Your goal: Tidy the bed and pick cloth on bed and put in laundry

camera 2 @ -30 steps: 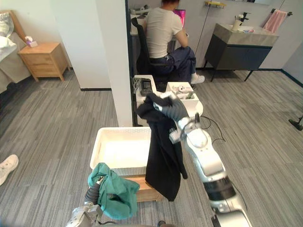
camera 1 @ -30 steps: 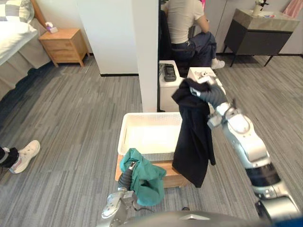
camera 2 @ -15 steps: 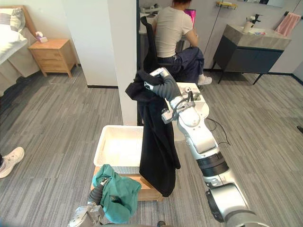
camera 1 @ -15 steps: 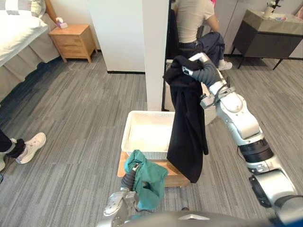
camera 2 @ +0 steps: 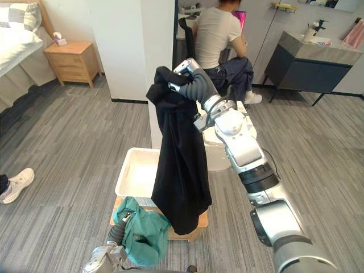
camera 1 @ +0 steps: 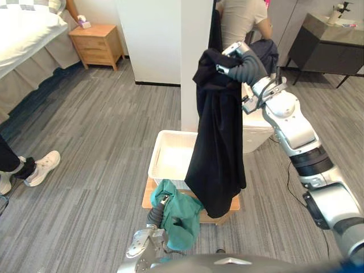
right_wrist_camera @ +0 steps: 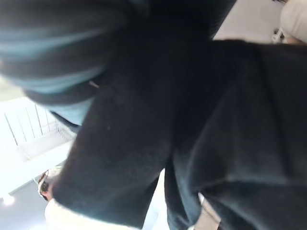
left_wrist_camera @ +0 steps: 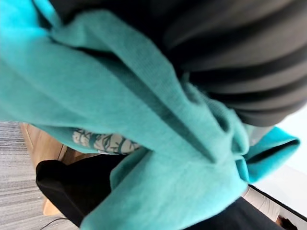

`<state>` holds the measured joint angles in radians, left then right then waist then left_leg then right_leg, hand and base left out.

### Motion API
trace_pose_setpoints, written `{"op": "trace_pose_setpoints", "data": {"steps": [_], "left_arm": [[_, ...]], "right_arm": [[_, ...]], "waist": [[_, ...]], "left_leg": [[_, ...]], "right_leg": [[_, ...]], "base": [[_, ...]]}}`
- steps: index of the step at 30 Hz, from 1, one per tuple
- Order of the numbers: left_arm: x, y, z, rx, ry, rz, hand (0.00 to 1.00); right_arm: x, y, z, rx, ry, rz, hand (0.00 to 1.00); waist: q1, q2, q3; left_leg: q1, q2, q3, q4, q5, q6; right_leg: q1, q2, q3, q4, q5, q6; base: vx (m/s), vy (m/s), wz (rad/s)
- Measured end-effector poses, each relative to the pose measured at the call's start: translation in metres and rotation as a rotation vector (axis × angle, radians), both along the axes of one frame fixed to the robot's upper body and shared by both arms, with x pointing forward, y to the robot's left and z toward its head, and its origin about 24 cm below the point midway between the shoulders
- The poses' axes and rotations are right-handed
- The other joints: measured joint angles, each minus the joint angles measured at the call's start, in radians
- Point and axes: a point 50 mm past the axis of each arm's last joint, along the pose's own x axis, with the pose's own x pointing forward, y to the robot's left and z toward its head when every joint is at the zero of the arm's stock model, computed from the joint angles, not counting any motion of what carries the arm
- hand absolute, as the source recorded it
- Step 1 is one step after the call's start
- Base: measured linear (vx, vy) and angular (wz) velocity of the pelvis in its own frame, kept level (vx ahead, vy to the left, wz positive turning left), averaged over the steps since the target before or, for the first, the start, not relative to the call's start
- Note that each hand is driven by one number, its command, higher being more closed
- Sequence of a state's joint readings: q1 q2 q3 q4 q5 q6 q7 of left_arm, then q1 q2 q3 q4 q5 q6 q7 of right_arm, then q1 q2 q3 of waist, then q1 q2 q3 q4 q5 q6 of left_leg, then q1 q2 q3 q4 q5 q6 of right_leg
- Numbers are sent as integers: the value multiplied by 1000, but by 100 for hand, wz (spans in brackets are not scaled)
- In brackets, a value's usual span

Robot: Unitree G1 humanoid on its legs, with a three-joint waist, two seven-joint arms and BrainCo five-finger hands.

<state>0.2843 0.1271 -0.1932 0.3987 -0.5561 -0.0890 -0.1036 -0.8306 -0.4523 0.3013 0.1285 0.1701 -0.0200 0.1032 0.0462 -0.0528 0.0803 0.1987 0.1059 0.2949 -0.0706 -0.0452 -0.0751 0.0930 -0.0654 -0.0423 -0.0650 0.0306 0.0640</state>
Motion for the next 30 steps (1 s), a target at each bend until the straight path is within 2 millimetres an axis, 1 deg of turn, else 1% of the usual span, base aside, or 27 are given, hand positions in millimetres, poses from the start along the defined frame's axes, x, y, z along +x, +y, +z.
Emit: {"op": "trace_pose_setpoints", "data": {"steps": [4,7,11,15,18,19,22,24,26,27,28,29,30], "left_arm": [[0,0,0,-1,-2,1,100],[-1,1,0,-1,2,8,100],[-3,2,-2,-1,9,11,100],[-4,2,-3,-1,14,13,100],[-3,1,-2,-9,9,25,100],[-4,3,-3,-12,10,43,100],[-5,6,-3,-11,8,63,100],[-5,3,-3,-23,10,68,100],[-5,1,-3,-33,11,71,100],[-6,1,-4,-33,14,73,100],[-7,1,-4,-33,16,74,100],[-9,2,-6,-32,28,75,100],[-11,2,-8,-31,37,77,100]], "right_arm": [[3,0,18,-28,-69,-28,100],[4,-5,33,-45,-128,-56,100],[3,-15,45,-58,-191,-87,100],[5,-18,56,-48,-228,-107,100],[4,-30,64,-64,-262,-142,100],[3,-33,66,-66,-274,-150,100],[3,-35,67,-64,-287,-147,100],[3,-34,69,-64,-295,-145,100],[5,-32,80,-76,-321,-146,100],[4,-30,87,-80,-341,-143,100],[4,-29,90,-82,-352,-137,100],[1,-29,94,-81,-374,-119,100],[0,-30,94,-83,-383,-117,100]], "waist": [[3,-5,-3],[5,-17,-11],[9,-37,-24],[11,-45,-31],[26,-50,-35],[30,-53,-39],[31,-59,-59],[33,-57,-71],[33,-52,-78],[33,-53,-84],[33,-55,-87],[46,-61,-98],[54,-64,-104]], "left_leg": [[0,3,11,-1,0,-1],[5,5,21,-10,4,-4],[12,11,26,-17,8,-7],[14,18,28,-21,13,-13],[13,23,28,-26,17,-15],[12,27,28,-26,18,-17],[14,37,28,-25,23,-24],[13,40,28,-25,24,-26],[12,42,27,-25,27,-28],[10,46,25,-25,29,-30],[9,47,24,-25,31,-31],[9,54,24,-26,32,-34],[5,57,24,-26,33,-35]], "right_leg": [[1,1,1,-17,13,0],[3,4,1,-28,23,-2],[6,9,1,-29,24,-4],[6,15,-3,-30,24,-4],[4,19,-12,-31,24,-4],[4,22,-22,-31,24,-5],[1,29,-57,-31,25,-5],[1,30,-68,-31,25,-5],[1,30,-85,-36,24,-6],[2,30,-101,-36,21,-11],[3,30,-113,-36,17,-14],[8,29,-149,-36,1,-16],[11,28,-167,-36,-3,-18]], "base": [[-8,-19,-7],[-23,-24,-8],[-21,-23,-2],[-20,-35,0],[-12,-36,3],[9,-41,5],[24,-44,3],[7,-21,2],[-21,-29,6],[-29,-29,11],[-18,-47,15],[-8,-47,12],[-9,-55,12]]}}
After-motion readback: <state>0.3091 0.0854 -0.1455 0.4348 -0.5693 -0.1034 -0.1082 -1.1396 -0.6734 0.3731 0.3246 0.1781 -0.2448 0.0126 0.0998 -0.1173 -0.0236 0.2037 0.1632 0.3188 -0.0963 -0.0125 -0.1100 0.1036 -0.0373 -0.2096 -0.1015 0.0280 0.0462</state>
